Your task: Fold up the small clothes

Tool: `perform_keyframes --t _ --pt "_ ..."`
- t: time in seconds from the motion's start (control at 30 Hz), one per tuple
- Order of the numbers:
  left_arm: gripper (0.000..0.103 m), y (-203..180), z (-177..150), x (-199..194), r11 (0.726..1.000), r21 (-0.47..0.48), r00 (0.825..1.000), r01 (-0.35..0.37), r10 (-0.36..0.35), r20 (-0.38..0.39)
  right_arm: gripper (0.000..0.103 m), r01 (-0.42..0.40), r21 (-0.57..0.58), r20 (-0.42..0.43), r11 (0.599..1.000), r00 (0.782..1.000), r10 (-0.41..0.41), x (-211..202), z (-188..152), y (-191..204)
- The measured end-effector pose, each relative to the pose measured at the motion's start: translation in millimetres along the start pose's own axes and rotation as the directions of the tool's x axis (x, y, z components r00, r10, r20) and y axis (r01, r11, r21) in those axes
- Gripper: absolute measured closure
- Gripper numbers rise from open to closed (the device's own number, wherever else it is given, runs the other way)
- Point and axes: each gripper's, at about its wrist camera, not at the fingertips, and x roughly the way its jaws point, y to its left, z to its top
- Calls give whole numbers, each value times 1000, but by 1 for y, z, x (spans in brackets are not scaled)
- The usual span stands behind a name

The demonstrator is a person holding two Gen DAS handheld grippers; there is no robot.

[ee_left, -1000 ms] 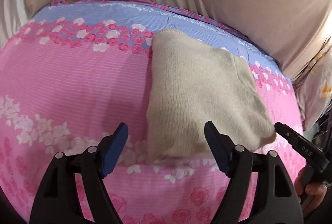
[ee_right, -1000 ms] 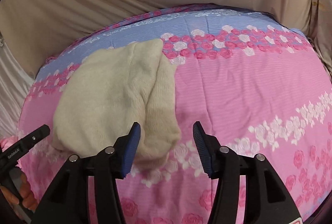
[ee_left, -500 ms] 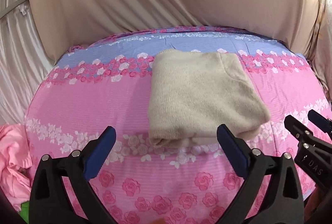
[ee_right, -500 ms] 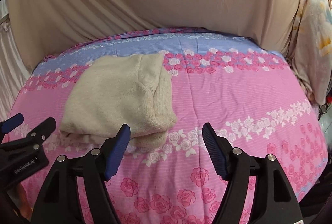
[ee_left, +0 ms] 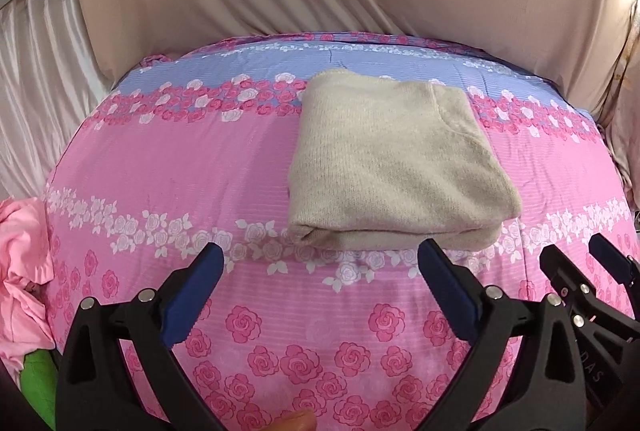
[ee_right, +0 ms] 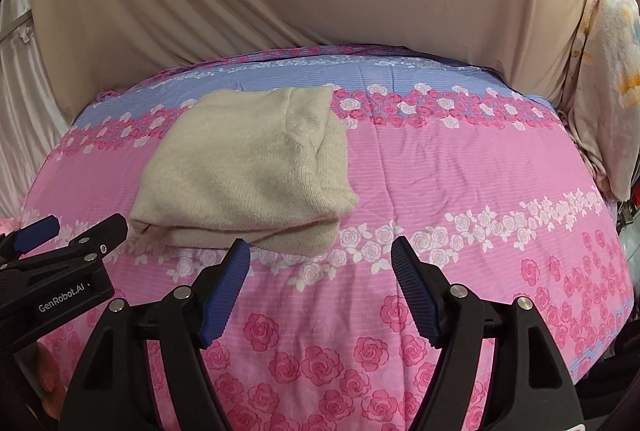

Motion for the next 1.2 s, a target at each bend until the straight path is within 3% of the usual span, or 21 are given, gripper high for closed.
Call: perform_keyframes --t 1.2 --pt "8 -6 -6 6 999 17 999 31 -31 -29 32 -20 -31 -34 999 999 19 6 -8 3"
